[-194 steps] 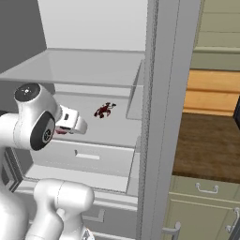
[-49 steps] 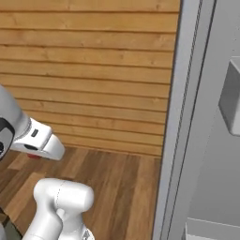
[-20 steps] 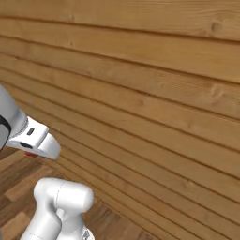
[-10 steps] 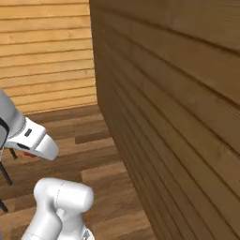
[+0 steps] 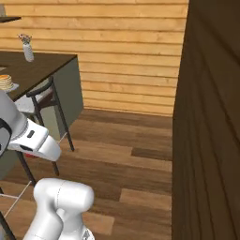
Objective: Take the strawberry from the fridge and place it on top of the pancake, located on the dining counter.
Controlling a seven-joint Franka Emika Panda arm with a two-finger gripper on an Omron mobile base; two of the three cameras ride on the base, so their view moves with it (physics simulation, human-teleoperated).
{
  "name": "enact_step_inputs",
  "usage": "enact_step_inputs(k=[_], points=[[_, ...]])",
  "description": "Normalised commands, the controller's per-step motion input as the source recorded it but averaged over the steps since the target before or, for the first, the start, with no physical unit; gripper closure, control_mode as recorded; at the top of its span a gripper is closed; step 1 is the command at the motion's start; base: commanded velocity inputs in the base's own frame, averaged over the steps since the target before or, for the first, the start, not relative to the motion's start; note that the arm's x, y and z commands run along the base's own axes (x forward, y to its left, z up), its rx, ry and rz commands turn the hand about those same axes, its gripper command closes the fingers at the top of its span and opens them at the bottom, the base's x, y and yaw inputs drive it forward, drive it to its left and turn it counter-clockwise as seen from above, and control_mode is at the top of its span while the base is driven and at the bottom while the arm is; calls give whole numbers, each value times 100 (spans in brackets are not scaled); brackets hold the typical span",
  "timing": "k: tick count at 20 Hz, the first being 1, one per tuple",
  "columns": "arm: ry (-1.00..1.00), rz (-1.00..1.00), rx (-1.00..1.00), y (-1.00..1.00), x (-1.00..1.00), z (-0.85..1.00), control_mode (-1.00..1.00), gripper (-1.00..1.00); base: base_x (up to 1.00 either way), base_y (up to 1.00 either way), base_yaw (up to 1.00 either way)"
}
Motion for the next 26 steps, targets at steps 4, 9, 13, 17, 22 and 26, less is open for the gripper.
enact_step_inputs(k=[4, 9, 13, 17, 22, 26], points=[[0, 0, 0, 0, 0, 0, 100, 100, 95, 5, 28], [0, 0, 0, 0, 0, 0, 100, 100, 92, -4, 42], [0, 0, 0, 0, 0, 0, 100, 100, 100, -49, 55], [0, 0, 0, 0, 0, 0, 100, 100, 100, -52, 51], [0, 0, 0, 0, 0, 0, 100, 100, 88, -59, 52], [0, 0, 0, 0, 0, 0, 100, 100, 65, -70, 57]])
